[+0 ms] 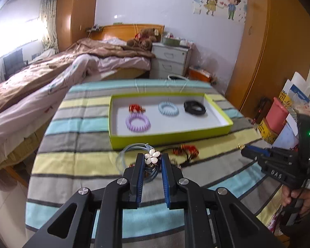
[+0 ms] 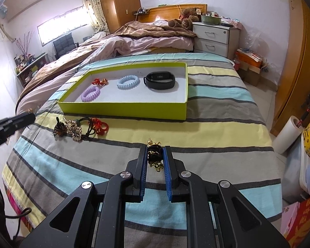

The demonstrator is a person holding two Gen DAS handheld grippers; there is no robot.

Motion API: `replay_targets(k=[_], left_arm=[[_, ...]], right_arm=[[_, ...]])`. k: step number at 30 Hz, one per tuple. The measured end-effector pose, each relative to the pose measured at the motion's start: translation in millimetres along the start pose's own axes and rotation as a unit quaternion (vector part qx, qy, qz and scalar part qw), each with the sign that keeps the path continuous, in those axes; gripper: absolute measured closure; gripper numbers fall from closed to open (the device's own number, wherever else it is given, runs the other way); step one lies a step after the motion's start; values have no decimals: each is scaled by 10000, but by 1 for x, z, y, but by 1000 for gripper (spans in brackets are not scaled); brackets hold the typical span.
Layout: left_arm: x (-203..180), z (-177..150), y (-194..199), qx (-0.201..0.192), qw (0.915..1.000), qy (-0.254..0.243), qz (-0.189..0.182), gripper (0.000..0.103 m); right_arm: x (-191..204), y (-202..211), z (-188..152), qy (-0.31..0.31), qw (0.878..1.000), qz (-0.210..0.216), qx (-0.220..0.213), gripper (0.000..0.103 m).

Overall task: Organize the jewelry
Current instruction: 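Carry the ornament and flower hair tie into the green box, open both tools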

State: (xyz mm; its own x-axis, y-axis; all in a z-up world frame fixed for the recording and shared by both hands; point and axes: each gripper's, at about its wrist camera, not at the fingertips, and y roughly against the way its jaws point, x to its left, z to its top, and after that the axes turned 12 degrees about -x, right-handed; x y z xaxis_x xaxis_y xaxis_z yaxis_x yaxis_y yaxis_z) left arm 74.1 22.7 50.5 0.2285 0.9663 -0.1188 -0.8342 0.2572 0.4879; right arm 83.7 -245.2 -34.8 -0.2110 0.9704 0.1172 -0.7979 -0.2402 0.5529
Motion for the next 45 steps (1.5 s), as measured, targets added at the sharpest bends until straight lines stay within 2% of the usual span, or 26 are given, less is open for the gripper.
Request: replay_targets(k=[7,15,23,33,45], left_arm=[[5,12,-2,-67,10000,2,67,87],[14,24,-25,61,10000,33,71,87],[2,48,-52,-3,9996,-274,-61,87],[-12,59,-106,228,9989,-229,-352,87],[-19,39,-155,759,9957,-274,-459,87]], right_arm=[[3,1,5,17,10000,16,-54,87],[13,1,34,91,9994,97,-330,87],[20,-21,62,83,9989,178,-422,87],[12,-67,79,99,9996,128,-230,87],[4,-104,68,203,9992,208,279,87]])
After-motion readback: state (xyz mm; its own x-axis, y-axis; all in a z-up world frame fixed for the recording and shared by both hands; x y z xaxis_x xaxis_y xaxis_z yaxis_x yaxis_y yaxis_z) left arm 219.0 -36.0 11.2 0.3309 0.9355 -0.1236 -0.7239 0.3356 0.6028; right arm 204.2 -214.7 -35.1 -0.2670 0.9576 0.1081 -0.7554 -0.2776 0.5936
